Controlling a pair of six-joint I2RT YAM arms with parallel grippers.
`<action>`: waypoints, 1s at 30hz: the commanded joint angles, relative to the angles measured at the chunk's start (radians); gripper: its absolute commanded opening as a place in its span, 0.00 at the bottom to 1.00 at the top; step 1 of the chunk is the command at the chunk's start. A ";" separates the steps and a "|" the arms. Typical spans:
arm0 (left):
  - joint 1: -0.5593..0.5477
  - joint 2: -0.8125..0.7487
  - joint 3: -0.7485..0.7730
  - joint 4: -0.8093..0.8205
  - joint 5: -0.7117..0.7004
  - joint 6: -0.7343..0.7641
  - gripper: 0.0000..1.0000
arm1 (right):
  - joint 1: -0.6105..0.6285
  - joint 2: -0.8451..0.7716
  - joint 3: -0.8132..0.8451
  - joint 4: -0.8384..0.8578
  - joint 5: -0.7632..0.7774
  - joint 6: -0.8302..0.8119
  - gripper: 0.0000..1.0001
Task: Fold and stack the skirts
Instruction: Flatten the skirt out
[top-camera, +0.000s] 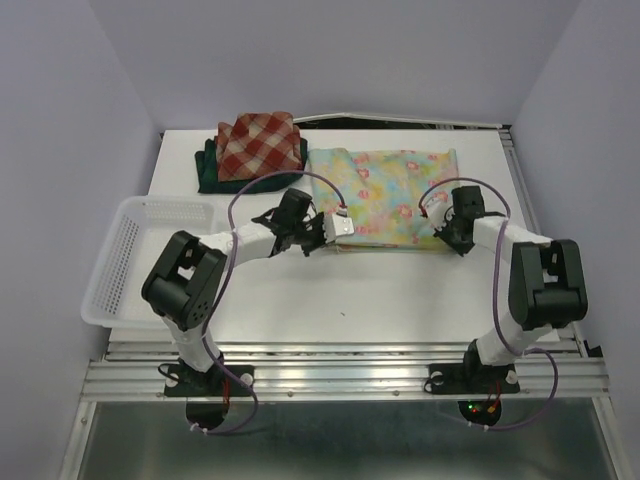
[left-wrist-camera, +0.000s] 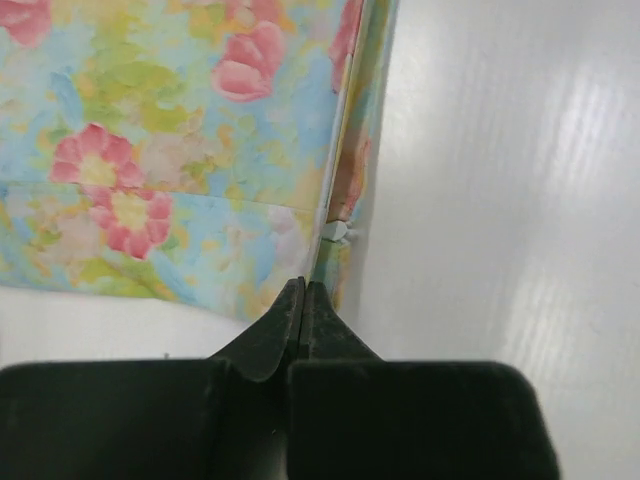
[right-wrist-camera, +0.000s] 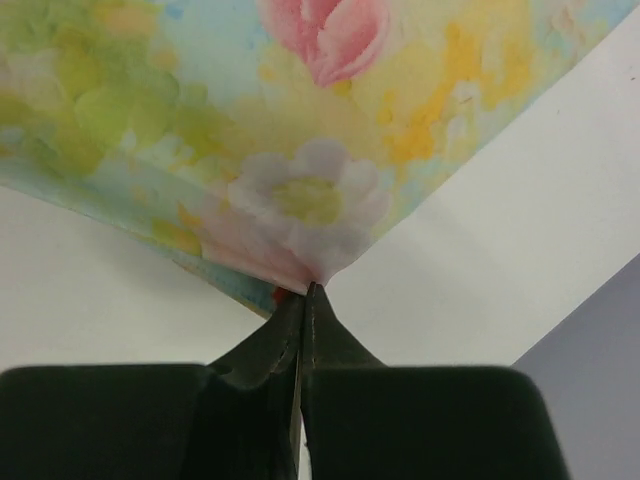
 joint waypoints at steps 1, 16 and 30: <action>-0.008 -0.131 -0.049 -0.061 -0.054 0.087 0.00 | -0.042 -0.154 -0.050 -0.100 0.024 -0.044 0.01; -0.160 -0.396 -0.172 -0.354 -0.032 0.097 0.49 | -0.033 -0.393 0.201 -0.630 -0.393 -0.065 0.91; -0.139 -0.233 0.044 -0.308 -0.049 -0.357 0.54 | -0.033 0.003 0.506 -0.312 -0.350 0.209 0.72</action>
